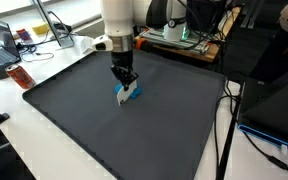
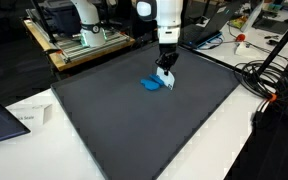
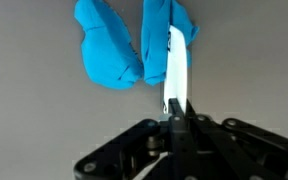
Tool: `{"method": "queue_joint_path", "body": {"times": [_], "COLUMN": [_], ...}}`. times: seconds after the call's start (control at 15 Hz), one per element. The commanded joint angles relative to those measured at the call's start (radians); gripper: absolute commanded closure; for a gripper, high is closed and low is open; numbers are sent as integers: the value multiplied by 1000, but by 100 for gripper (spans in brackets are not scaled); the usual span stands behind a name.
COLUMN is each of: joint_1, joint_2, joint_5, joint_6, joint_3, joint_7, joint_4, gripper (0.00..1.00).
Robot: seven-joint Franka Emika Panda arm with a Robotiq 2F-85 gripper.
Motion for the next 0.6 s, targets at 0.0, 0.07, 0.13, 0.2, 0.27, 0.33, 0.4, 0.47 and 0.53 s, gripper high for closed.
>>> {"method": "queue_joint_path", "body": {"times": [0.0,0.07,0.13,0.2,0.27,0.33,0.4,0.47,0.53], "joint_1": [13,21,11,9,2,11,3,0,-2], "joint_2": [86,89,86,82,76,72,62,54,48], "joint_5": [-10,-20,-4,0,13,6,20,29,37], "joint_6": [73,86,59,21,-2,-13,-33,-48,-53], "joint_3": [-29,-41,-30,-25,-14,-22,-10,-3,3], "joint_7": [-1,12,-4,-13,-23,-8,-17,-22,-23], "joint_4": [42,43,45,45,41,38,30,21,13], "gripper": [99,99,99,99,99,99,99,99,99]}}
